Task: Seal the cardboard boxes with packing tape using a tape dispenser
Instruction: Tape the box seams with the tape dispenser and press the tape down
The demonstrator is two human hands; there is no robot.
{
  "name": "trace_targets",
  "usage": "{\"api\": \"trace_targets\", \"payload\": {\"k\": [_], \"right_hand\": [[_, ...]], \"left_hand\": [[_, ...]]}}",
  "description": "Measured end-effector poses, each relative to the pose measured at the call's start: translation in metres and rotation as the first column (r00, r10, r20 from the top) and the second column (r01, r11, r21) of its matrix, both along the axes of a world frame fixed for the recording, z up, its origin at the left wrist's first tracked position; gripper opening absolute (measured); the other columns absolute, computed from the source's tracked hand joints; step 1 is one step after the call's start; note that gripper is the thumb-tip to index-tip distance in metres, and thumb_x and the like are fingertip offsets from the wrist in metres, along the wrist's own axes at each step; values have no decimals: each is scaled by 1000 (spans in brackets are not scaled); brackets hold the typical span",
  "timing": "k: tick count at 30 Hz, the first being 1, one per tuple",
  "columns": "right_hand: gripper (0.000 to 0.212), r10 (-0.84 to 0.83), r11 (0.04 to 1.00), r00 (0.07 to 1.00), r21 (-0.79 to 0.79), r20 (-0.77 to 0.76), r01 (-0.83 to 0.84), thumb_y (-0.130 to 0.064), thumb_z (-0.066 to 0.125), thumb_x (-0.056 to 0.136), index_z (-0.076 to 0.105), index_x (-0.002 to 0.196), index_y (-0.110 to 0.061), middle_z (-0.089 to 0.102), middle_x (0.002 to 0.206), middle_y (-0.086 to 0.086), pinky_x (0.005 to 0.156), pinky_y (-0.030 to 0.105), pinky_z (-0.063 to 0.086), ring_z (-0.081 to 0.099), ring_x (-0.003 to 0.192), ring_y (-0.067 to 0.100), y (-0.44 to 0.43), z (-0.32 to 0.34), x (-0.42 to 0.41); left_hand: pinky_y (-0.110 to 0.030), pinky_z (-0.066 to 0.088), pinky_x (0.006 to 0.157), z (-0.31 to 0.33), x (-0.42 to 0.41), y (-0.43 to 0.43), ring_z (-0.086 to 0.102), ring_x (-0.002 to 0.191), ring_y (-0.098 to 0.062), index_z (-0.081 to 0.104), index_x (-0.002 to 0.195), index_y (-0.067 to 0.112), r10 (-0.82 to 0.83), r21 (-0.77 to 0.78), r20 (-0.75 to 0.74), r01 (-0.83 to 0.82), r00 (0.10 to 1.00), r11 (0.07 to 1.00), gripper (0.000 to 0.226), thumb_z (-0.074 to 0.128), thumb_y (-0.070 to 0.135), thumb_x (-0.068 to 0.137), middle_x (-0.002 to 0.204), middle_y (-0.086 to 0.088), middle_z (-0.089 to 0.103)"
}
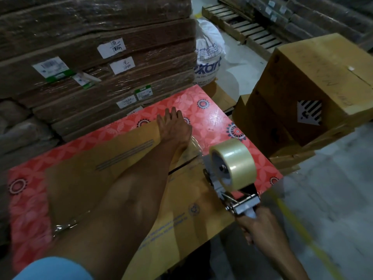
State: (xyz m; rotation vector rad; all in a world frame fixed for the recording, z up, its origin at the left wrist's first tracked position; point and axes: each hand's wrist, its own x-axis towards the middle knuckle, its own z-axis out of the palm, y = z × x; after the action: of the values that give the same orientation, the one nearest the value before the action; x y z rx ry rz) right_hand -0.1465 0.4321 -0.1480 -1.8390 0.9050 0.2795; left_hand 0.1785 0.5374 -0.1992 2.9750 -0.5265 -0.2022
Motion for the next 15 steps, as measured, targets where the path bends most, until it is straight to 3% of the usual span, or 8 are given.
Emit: {"api": "trace_targets", "payload": {"k": [4,7,9,11,13,15], "right_hand": [[39,-21,1000,1000,5,-6,21,-19,75,80,54,50,-6,55,43,7,52,36,42,51,42,22,-1,-7,-15],[29,13,1000,1000,9,-5,-13,-28,73,75,55,54,-21,57,44,-6,57,31,46,54,51,19,3,-7,-12],[31,-10,1000,1000,-28,-8,9,-24,75,78,57,54,-14,61,53,4,57,35,45,57,56,26,3,-11,-14],[30,-57,997,998,-46,-1,57,-28,75,74,60,59,-6,61,59,13,57,42,48,58,56,30,3,-17,-16],[30,-65,997,998,-38,2,65,-33,73,70,60,62,-7,62,61,14,58,44,51,59,57,31,5,-19,-16],[27,-60,998,998,-27,0,60,-32,73,71,59,58,-12,61,60,13,57,38,48,59,57,30,5,-18,-12]], "left_hand": [[-62,8,119,3,-2,2,9,152,-35,25,156,17,-16,32,18,16,1000,999,69,31,53,98,166,-11,14],[-59,7,120,10,-19,-2,11,153,-34,29,155,22,-40,-5,115,41,993,999,63,28,56,102,165,-11,17],[-56,10,122,9,-41,-5,22,151,-28,45,145,19,-157,-199,143,184,977,963,56,33,54,102,158,-9,36],[-56,11,121,4,-68,0,30,147,-23,61,126,22,-451,-293,81,454,889,842,43,45,50,97,141,-2,56],[-57,11,120,-3,-81,8,38,142,-23,70,112,25,-643,-111,61,646,763,755,36,50,44,90,127,3,65],[-54,8,121,-1,-81,13,44,135,-21,74,106,25,-617,63,3,616,787,785,40,43,42,87,118,3,68]]}}
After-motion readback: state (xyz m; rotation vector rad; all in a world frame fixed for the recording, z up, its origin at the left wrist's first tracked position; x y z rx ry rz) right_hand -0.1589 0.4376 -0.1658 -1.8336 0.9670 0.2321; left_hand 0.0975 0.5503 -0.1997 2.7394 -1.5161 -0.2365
